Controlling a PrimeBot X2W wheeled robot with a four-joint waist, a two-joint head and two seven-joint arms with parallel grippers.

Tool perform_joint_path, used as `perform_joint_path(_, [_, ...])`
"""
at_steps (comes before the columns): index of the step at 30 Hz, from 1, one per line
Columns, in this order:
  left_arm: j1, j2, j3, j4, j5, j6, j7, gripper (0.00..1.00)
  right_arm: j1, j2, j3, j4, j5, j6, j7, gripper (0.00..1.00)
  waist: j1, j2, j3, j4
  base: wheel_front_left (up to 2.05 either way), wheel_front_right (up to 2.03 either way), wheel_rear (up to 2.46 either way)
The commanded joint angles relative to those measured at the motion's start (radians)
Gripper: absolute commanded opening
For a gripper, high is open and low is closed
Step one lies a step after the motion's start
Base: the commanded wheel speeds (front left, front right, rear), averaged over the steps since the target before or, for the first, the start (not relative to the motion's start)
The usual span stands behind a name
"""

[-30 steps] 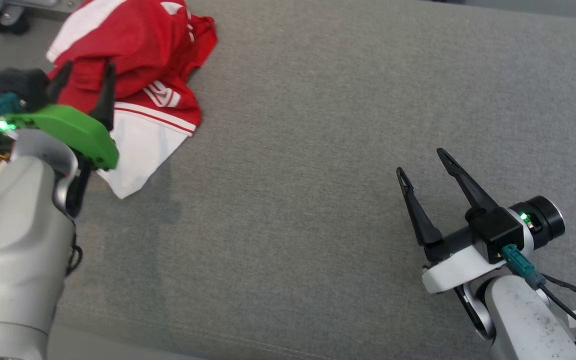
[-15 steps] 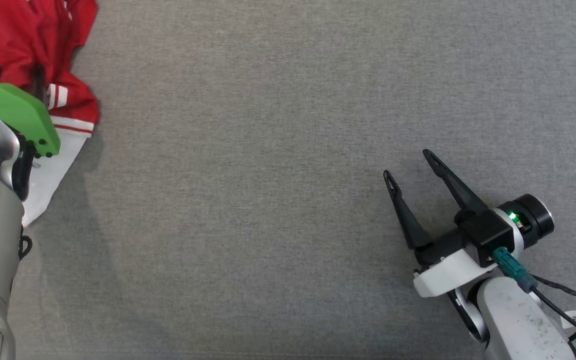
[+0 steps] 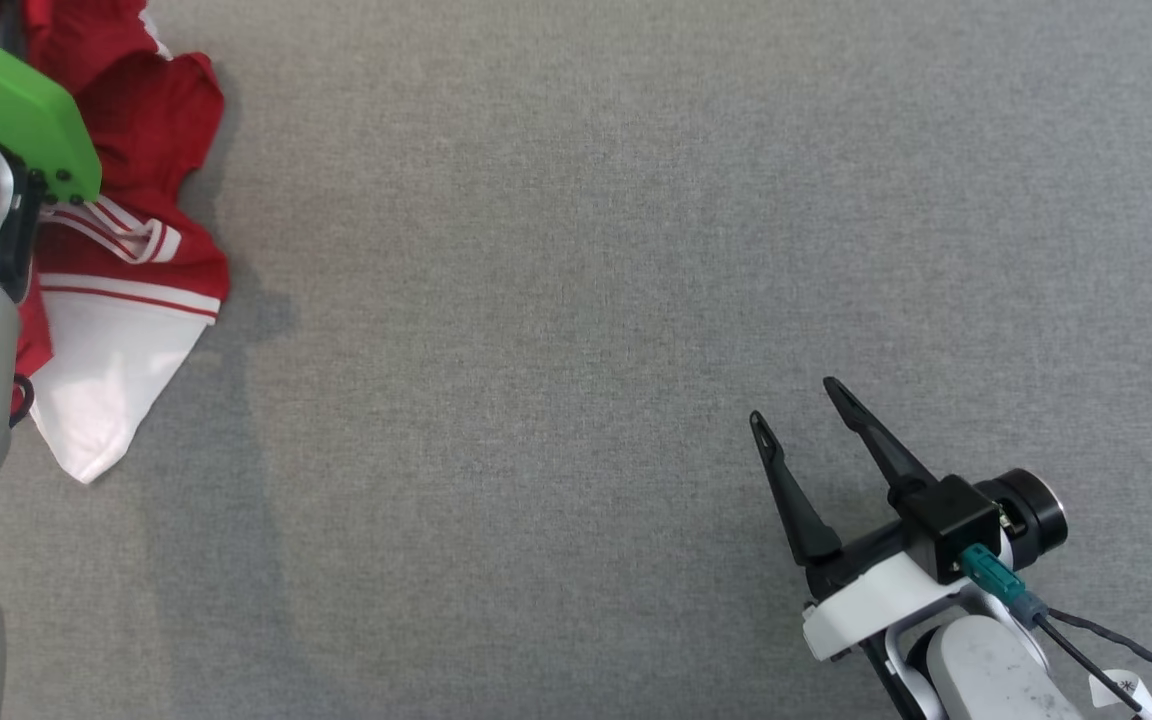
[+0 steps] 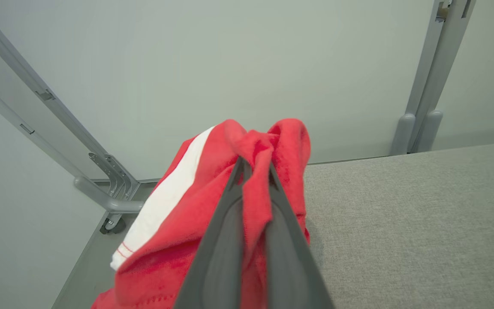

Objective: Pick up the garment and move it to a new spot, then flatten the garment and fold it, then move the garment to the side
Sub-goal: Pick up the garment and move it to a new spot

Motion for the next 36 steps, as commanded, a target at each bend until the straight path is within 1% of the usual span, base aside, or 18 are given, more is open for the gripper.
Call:
perform_joint_path(1, [-0.016, -0.008, -0.007, -0.021, -0.008, -0.008, 0.012, 0.0, 0.016, 0.008, -0.001, 0.001, 0.011, -0.001, -0.003, 1.0, -0.0001, 0.0, -0.105, 0.01, 0.0, 0.0, 0.0])
perform_joint_path(5, [0.003, -0.037, -0.044, -0.129, -0.055, -0.018, 0.06, 0.0, 0.039, 0.03, -0.01, 0.002, 0.025, -0.001, -0.003, 1.0, -0.0001, 0.0, -0.157, -0.017, 0.0, 0.0, 0.0])
perform_joint_path(7, [0.038, -0.054, -0.087, -0.229, -0.094, -0.019, 0.101, 0.0, 0.052, 0.038, -0.025, 0.0, 0.031, -0.001, -0.003, 1.0, -0.0001, 0.0, -0.174, -0.03, 0.0, 0.0, 0.0])
perform_joint_path(9, [0.071, -0.052, -0.125, -0.354, -0.151, -0.019, 0.147, 0.0, 0.066, 0.044, -0.04, -0.003, 0.035, -0.001, -0.003, 1.0, -0.0001, 0.0, -0.186, -0.044, 0.0, 0.0, 0.0])
perform_joint_path(12, [0.148, -0.05, -0.177, -0.586, -0.258, -0.019, 0.236, 0.0, 0.084, 0.05, -0.061, -0.01, 0.036, -0.001, -0.003, 1.0, -0.0001, 0.0, -0.195, -0.077, 0.0, 0.0, 0.0])
perform_joint_path(15, [0.249, -0.052, -0.2, -0.814, -0.345, -0.018, 0.317, 0.0, 0.094, 0.052, -0.082, -0.016, 0.037, -0.001, -0.003, 1.0, -0.0001, 0.0, -0.192, -0.118, 0.0, 0.0, 0.0])
perform_joint_path(17, [0.311, -0.069, -0.217, -0.93, -0.387, -0.003, 0.358, 0.0, 0.094, 0.054, -0.091, -0.022, 0.037, -0.001, -0.003, 1.0, -0.0001, 0.0, -0.186, -0.147, 0.0, 0.0, 0.0])
perform_joint_path(18, [0.347, -0.074, -0.226, -0.994, -0.405, 0.013, 0.379, 0.0, 0.091, 0.055, -0.09, -0.024, 0.038, -0.001, -0.003, 1.0, -0.0001, 0.0, -0.181, -0.171, 0.0, 0.0, 0.0])
perform_joint_path(21, [0.437, -0.098, -0.259, -1.113, -0.441, 0.059, 0.42, 0.0, 0.077, 0.055, -0.092, -0.033, 0.062, -0.001, -0.003, 1.0, -0.0001, 0.0, -0.163, -0.234, 0.0, 0.0, 0.0])
perform_joint_path(22, [0.462, -0.105, -0.266, -1.13, -0.451, 0.072, 0.424, 0.0, 0.073, 0.055, -0.09, -0.035, 0.071, -0.001, -0.003, 1.0, -0.0001, 0.0, -0.158, -0.255, 0.0, 0.0, 0.0])
perform_joint_path(24, [0.523, -0.139, -0.281, -1.142, -0.496, 0.09, 0.429, 0.0, 0.069, 0.056, -0.089, -0.038, 0.085, -0.001, -0.003, 1.0, -0.0001, 0.0, -0.146, -0.298, 0.0, 0.0, 0.0])
perform_joint_path(25, [0.558, -0.163, -0.287, -1.129, -0.533, 0.095, 0.436, 0.0, 0.068, 0.056, -0.091, -0.039, 0.093, -0.001, -0.003, 1.0, -0.0001, 0.0, -0.139, -0.319, 0.0, 0.0, 0.0])
perform_joint_path(27, [0.59, -0.172, -0.283, -1.087, -0.566, 0.101, 0.438, 0.0, 0.07, 0.056, -0.085, -0.039, 0.108, -0.001, -0.003, 1.0, -0.0001, 0.0, -0.129, -0.359, 0.0, 0.0, 0.0])
perform_joint_path(29, [0.615, -0.17, -0.277, -1.014, -0.58, 0.105, 0.43, 0.0, 0.072, 0.056, -0.079, -0.038, 0.122, -0.001, -0.003, 1.0, -0.0001, 0.0, -0.121, -0.396, 0.0, 0.0, 0.0])
perform_joint_path(32, [0.602, -0.148, -0.263, -0.891, -0.543, 0.112, 0.391, 0.0, 0.077, 0.056, -0.077, -0.041, 0.132, -0.001, -0.003, 1.0, -0.0001, 0.0, -0.114, -0.436, 0.0, 0.0, 0.0])
perform_joint_path(34, [0.576, -0.128, -0.245, -0.796, -0.509, 0.12, 0.339, 0.0, 0.082, 0.056, -0.082, -0.041, 0.136, -0.001, -0.003, 1.0, -0.0001, 0.0, -0.115, -0.453, 0.0, 0.0, 0.0])
perform_joint_path(36, [0.559, -0.116, -0.221, -0.689, -0.476, 0.141, 0.274, 0.0, 0.087, 0.056, -0.086, -0.04, 0.132, -0.001, -0.003, 1.0, -0.0001, 0.0, -0.118, -0.462, 0.0, 0.0, 0.0])
